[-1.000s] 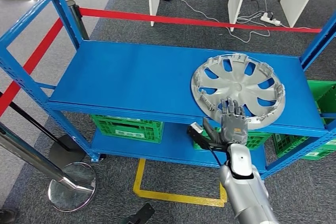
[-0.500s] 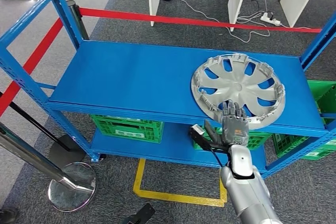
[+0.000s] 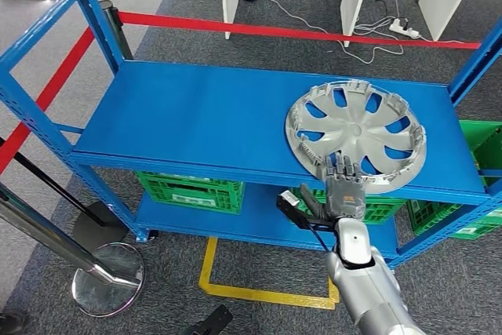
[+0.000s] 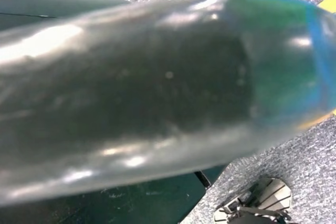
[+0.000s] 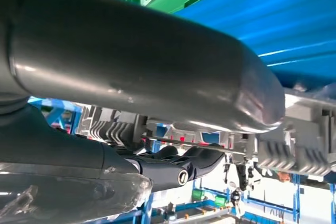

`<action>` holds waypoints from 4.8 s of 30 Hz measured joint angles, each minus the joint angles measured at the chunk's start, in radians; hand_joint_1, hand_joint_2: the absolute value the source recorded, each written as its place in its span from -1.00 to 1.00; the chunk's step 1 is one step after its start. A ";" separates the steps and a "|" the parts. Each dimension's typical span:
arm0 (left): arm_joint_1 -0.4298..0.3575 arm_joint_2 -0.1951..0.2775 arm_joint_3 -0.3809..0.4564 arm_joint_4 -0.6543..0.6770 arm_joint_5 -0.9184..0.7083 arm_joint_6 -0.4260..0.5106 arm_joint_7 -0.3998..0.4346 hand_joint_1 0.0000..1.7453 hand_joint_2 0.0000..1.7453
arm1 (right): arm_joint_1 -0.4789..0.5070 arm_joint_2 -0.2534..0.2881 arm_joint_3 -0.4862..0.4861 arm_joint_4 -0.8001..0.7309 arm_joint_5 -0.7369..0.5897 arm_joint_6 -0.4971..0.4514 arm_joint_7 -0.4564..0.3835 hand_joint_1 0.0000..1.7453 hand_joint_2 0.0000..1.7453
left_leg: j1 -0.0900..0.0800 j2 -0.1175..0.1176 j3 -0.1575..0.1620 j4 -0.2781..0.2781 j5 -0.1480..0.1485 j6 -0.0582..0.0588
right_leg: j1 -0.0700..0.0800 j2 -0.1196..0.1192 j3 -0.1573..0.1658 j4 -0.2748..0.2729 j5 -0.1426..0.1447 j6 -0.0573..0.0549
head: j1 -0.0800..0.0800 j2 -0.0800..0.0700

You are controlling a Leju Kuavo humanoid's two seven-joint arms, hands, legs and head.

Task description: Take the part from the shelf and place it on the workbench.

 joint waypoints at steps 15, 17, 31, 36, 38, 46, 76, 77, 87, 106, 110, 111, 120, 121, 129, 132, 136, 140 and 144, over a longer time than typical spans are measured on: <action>-0.001 0.000 -0.035 0.000 0.032 0.000 0.000 -1.00 -1.00 | -0.049 -0.042 0.147 0.075 0.000 0.012 0.095 -1.00 -1.00 | 0.000 0.000 0.000 0.000 0.000 0.000 | 0.000 0.000 0.000 0.000 0.000 0.000 | 0.000 0.000; -0.001 0.000 -0.040 0.000 0.035 0.000 0.000 -1.00 -1.00 | -0.055 -0.046 0.160 0.082 0.000 0.015 0.102 -1.00 -1.00 | 0.000 0.000 0.000 0.000 0.000 0.000 | 0.000 0.000 0.000 0.000 0.000 0.000 | 0.000 0.000; -0.002 0.000 -0.047 0.001 0.045 -0.003 0.003 -1.00 -1.00 | -0.079 -0.058 0.198 0.114 0.000 0.038 0.122 -1.00 1.00 | 0.000 0.000 0.001 0.000 0.000 0.000 | 0.000 0.001 0.000 0.000 0.001 0.002 | 0.000 0.000; -0.002 0.000 -0.050 0.001 0.054 -0.003 0.006 -1.00 -1.00 | -0.090 -0.060 0.205 0.120 0.000 0.060 0.128 -1.00 1.00 | 0.000 0.000 0.001 0.000 0.001 0.001 | 0.000 0.001 0.000 0.000 0.001 0.002 | 0.000 0.000; -0.002 0.000 -0.051 0.001 0.057 -0.003 0.006 -1.00 -1.00 | -0.092 -0.061 0.207 0.121 0.000 0.066 0.132 -1.00 1.00 | 0.000 0.000 0.001 0.000 0.001 0.001 | 0.000 0.001 0.000 0.000 0.001 0.002 | 0.000 0.000; -0.002 0.001 -0.057 0.001 0.071 0.001 0.003 -1.00 -1.00 | -0.097 -0.063 0.208 0.118 0.000 0.084 0.136 0.47 1.00 | 0.000 0.000 0.001 0.000 0.001 0.001 | 0.000 0.001 0.000 0.000 0.002 0.003 | 0.000 0.000; -0.006 0.002 -0.078 0.002 0.137 -0.002 -0.005 -1.00 -1.00 | -0.063 -0.070 0.199 -0.014 0.000 0.081 0.037 1.00 1.00 | 0.000 0.000 -0.001 0.000 0.002 0.002 | 0.000 0.000 -0.001 0.000 0.002 0.003 | 0.000 0.000; -0.006 0.002 -0.079 0.002 0.140 -0.001 -0.006 -1.00 -1.00 | -0.055 -0.070 0.197 -0.033 0.000 0.073 0.030 1.00 1.00 | 0.000 0.000 -0.001 0.000 0.002 0.002 | 0.000 0.000 -0.001 0.000 0.002 0.003 | 0.000 0.000; -0.006 0.004 -0.095 0.005 0.198 0.024 -0.017 -1.00 -1.00 | 0.106 -0.056 0.165 -0.486 0.000 0.067 -0.115 1.00 1.00 | 0.000 0.000 -0.003 0.000 0.001 0.002 | 0.000 0.000 -0.003 0.000 0.002 0.003 | 0.000 0.000; -0.014 0.005 -0.168 0.015 0.222 0.086 0.018 -1.00 1.00 | 0.234 -0.039 0.183 -0.910 0.000 0.047 -0.172 1.00 1.00 | 0.000 0.000 -0.003 0.000 0.001 0.002 | 0.000 0.000 -0.003 0.000 0.002 0.003 | 0.000 0.000; -0.021 0.005 -0.201 0.016 0.214 0.090 0.030 -1.00 1.00 | 0.242 -0.050 0.205 -0.953 0.000 0.045 -0.169 1.00 1.00 | 0.000 0.000 -0.004 0.000 0.001 0.002 | 0.000 0.000 -0.003 0.000 0.002 0.003 | 0.000 0.000; -0.023 0.005 -0.208 0.017 0.212 0.090 0.032 -1.00 1.00 | 0.243 -0.052 0.210 -0.960 0.000 0.044 -0.169 1.00 1.00 | 0.000 0.000 -0.004 0.000 0.001 0.002 | 0.000 0.000 -0.003 0.000 0.002 0.003 | 0.000 0.000; -0.029 0.005 -0.243 0.018 0.214 0.095 0.033 -1.00 1.00 | 0.254 -0.064 0.226 -1.005 0.000 0.036 -0.186 1.00 1.00 | 0.000 0.000 -0.004 0.000 0.001 0.002 | 0.000 0.000 -0.003 0.000 0.002 0.003 | 0.000 0.000; -0.030 0.005 -0.248 0.018 0.216 0.096 0.033 -1.00 1.00 | 0.256 -0.064 0.226 -1.014 0.000 0.035 -0.194 1.00 1.00 | 0.000 0.000 -0.004 0.000 0.001 0.002 | 0.000 0.000 -0.003 0.000 0.002 0.003 | 0.000 0.000; -0.039 0.005 -0.288 0.021 0.240 0.119 0.035 -1.00 1.00 | 0.282 -0.064 0.227 -1.083 0.000 0.029 -0.243 1.00 1.00 | 0.000 0.000 -0.004 0.000 0.001 0.002 | 0.000 0.000 -0.004 0.000 0.002 0.003 | 0.000 0.000; -0.040 0.005 -0.295 0.022 0.257 0.125 0.034 -1.00 1.00 | 0.290 -0.064 0.227 -1.099 0.000 0.023 -0.256 1.00 1.00 | 0.000 0.000 -0.004 0.000 0.001 0.002 | 0.000 0.000 -0.004 0.000 0.002 0.003 | 0.000 0.000; -0.040 0.005 -0.297 0.024 0.273 0.125 0.020 -1.00 1.00 | 0.299 -0.062 0.227 -1.111 0.000 0.021 -0.263 1.00 1.00 | 0.000 0.000 -0.004 0.000 0.001 0.002 | 0.000 0.000 -0.003 0.000 0.002 0.003 | 0.000 0.000; -0.040 0.006 -0.297 0.025 0.289 0.124 0.012 -1.00 1.00 | 0.307 -0.051 0.227 -1.115 0.000 0.021 -0.264 1.00 1.00 | 0.000 0.000 -0.004 0.000 0.001 0.002 | 0.000 0.000 -0.003 0.000 0.002 0.003 | 0.000 0.000; -0.041 0.006 -0.300 0.026 0.298 0.123 0.012 -1.00 1.00 | 0.315 -0.038 0.227 -1.116 0.000 0.021 -0.264 1.00 1.00 | 0.000 0.000 -0.004 0.000 0.001 0.002 | 0.000 0.000 -0.003 0.000 0.002 0.003 | 0.000 0.000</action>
